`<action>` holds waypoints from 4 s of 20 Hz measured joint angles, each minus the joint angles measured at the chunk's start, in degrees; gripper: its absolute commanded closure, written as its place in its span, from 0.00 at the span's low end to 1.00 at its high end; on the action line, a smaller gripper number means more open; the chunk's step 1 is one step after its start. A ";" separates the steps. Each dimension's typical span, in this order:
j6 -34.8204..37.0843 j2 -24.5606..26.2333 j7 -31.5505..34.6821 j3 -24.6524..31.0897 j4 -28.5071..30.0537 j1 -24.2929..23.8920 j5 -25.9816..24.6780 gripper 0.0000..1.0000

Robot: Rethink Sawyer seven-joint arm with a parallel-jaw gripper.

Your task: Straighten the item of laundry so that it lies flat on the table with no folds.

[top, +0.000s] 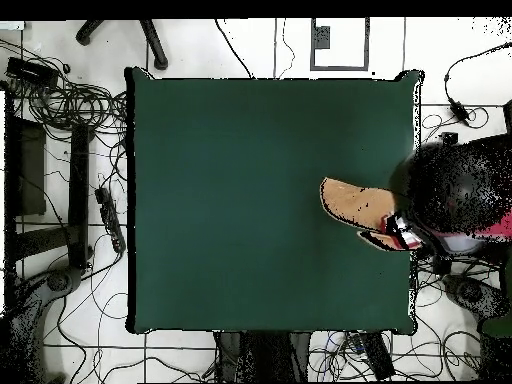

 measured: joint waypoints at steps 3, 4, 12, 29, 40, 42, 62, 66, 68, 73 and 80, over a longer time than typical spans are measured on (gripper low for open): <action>0.57 2.10 -3.42 0.21 -2.83 0.02 -1.39 1.00; 0.73 2.69 -4.38 0.26 -3.59 0.04 -1.68 1.00; 1.01 6.46 -9.79 0.58 -7.55 0.11 -2.76 1.00; -2.68 4.17 -11.11 0.67 -2.69 -2.44 0.46 1.00; -9.27 -4.05 -11.11 0.30 5.99 -3.92 4.78 1.00; -11.28 -5.14 -11.11 0.23 7.84 -3.92 5.45 1.00; -35.62 -7.12 -11.11 -1.34 23.71 -4.06 7.96 1.00; -39.49 -7.13 -11.11 -2.23 26.18 -4.07 8.04 1.00; -41.11 -7.14 -11.10 -2.56 27.19 -4.06 8.15 1.00; -45.43 -7.27 -11.09 -3.99 29.64 -3.97 8.92 1.00; -49.95 -8.49 -11.08 -6.94 33.31 -2.85 9.68 1.00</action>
